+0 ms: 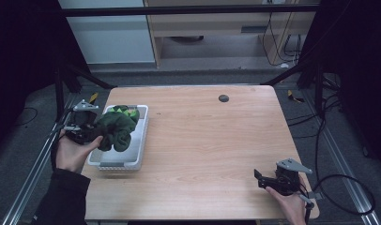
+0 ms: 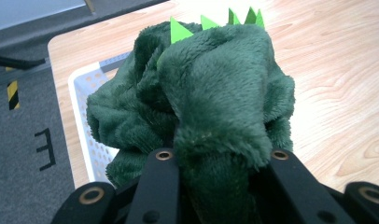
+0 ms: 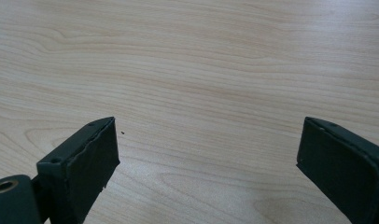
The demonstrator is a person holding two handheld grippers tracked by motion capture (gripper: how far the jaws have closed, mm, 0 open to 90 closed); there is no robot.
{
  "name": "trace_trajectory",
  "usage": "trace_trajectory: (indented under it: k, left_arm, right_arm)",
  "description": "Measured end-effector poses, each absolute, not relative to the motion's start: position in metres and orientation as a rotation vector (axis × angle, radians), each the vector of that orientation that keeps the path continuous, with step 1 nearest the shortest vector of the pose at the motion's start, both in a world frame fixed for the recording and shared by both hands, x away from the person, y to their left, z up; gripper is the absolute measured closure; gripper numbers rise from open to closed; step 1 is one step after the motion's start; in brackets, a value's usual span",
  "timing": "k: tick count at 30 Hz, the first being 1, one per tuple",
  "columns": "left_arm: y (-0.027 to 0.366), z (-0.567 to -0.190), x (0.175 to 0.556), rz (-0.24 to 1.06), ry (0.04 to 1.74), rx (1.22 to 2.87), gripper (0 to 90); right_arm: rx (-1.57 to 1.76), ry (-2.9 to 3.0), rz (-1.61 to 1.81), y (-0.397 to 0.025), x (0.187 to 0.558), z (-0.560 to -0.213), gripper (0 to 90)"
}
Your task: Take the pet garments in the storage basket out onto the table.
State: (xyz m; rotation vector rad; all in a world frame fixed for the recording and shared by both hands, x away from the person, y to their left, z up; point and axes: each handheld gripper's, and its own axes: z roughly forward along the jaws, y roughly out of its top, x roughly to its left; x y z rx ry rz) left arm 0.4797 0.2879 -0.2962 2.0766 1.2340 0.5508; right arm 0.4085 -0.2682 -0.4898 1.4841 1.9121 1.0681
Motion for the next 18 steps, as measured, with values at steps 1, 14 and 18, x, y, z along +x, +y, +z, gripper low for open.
trace_trajectory:
  k: [1, 14, 18]
  left_arm:
    - [0.286, -0.295, 0.479, 0.550, 1.225, 2.082, 75.2]
    - [0.256, -0.285, 0.473, 0.531, 1.114, 2.138, 75.2]
    - [0.244, -0.284, 0.472, 0.519, 1.079, 2.150, 75.2]
  right_arm:
    - [1.484, 1.912, 1.068, -0.268, 0.408, -0.490, 5.6]
    - [1.477, 1.907, 1.071, -0.269, 0.408, -0.490, 5.6]
    - [1.470, 1.904, 1.071, -0.269, 0.408, -0.489, 5.6]
